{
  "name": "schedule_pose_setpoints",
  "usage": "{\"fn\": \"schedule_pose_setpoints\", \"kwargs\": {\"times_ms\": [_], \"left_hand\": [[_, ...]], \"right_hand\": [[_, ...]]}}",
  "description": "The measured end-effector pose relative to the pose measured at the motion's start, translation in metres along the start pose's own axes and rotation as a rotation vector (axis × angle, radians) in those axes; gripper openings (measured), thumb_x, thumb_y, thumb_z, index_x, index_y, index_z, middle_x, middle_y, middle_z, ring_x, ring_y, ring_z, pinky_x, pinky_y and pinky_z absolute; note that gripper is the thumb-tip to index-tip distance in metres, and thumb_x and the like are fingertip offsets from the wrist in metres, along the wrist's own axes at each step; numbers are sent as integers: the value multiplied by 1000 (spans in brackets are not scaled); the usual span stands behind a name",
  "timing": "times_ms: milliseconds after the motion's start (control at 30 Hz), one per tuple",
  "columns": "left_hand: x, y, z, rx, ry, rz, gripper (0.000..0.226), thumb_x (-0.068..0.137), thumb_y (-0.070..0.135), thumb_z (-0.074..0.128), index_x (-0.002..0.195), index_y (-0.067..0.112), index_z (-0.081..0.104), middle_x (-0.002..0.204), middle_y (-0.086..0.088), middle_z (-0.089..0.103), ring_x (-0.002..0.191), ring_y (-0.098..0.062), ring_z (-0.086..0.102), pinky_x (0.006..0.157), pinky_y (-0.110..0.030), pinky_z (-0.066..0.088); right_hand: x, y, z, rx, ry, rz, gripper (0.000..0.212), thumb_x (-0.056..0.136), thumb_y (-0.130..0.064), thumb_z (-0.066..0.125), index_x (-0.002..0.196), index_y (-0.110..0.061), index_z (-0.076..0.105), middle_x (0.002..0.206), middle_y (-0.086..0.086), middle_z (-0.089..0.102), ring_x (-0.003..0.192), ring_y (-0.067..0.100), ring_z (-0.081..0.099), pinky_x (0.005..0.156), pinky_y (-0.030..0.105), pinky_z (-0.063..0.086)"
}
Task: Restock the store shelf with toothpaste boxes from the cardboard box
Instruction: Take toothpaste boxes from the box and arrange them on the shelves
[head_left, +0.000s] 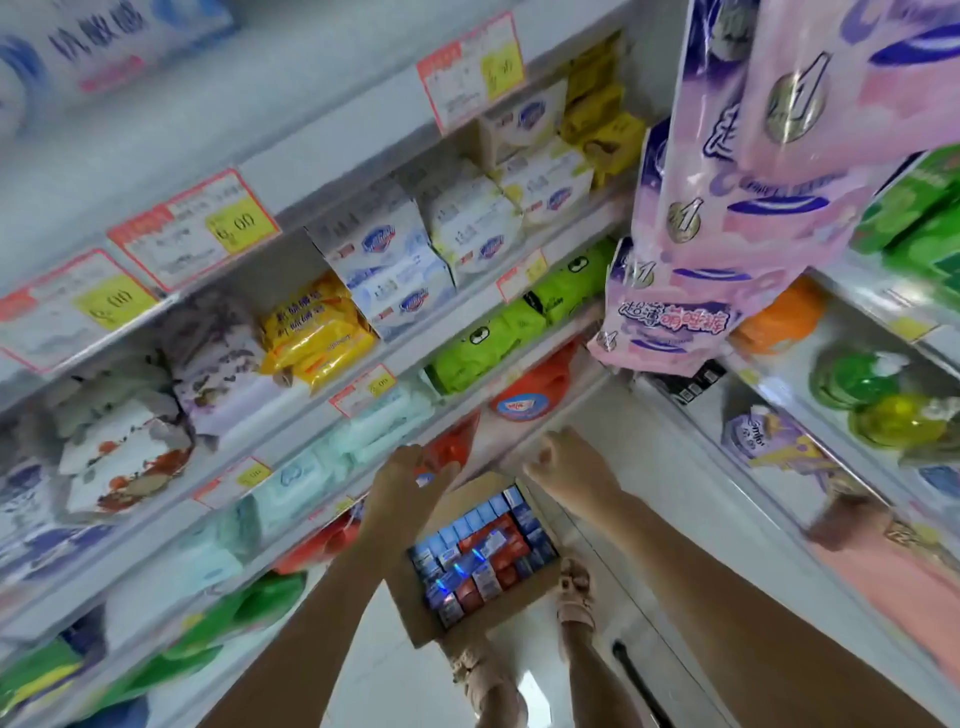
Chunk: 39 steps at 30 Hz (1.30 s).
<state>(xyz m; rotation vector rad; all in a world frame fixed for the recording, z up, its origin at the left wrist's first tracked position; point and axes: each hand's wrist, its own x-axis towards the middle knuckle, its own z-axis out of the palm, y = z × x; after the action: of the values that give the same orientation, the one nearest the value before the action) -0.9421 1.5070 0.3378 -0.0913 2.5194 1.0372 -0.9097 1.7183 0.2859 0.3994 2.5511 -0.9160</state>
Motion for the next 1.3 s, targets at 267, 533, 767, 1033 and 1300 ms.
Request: {"fn": "schedule_pose_setpoints", "kwargs": {"times_ms": [267,533,767,1033,1300], "left_hand": [[23,-154,88,159,-185,-294,31,82,35,69,63,26,46,77,4,49,85,-19,56,64,-23,27],[60,-262,161,234,-312,-283,42,84,16,69,55,20,40,63,-2,44,61,-12,49,61,-27,30],[73,-342,210,288,-394,-346,21,79,11,73,91,12,56,97,-14,64,95,-26,61,68,-20,33],[91,-395,253,549,-425,-302,57,78,39,72,125,14,50,125,-9,55,121,-25,48,96,-31,39],[107,-416,267,411,-463,-344,48,77,29,73,117,10,54,115,-11,61,107,-25,59,87,-35,50]], "right_hand": [[-2,88,144,-24,-218,262,29,91,-25,55,108,-1,58,105,16,59,94,28,60,83,36,49],[33,143,258,56,-279,302,35,85,-28,48,118,-18,56,114,5,63,99,22,61,81,34,53],[58,171,325,-86,-339,300,38,89,-25,51,126,-20,50,122,6,60,115,26,55,95,39,49],[84,208,368,-145,-292,320,54,89,-20,57,138,-13,33,140,9,42,128,26,45,98,43,49],[107,210,398,-285,-222,351,32,92,-24,57,122,-15,50,121,4,59,111,20,60,87,31,53]]}}
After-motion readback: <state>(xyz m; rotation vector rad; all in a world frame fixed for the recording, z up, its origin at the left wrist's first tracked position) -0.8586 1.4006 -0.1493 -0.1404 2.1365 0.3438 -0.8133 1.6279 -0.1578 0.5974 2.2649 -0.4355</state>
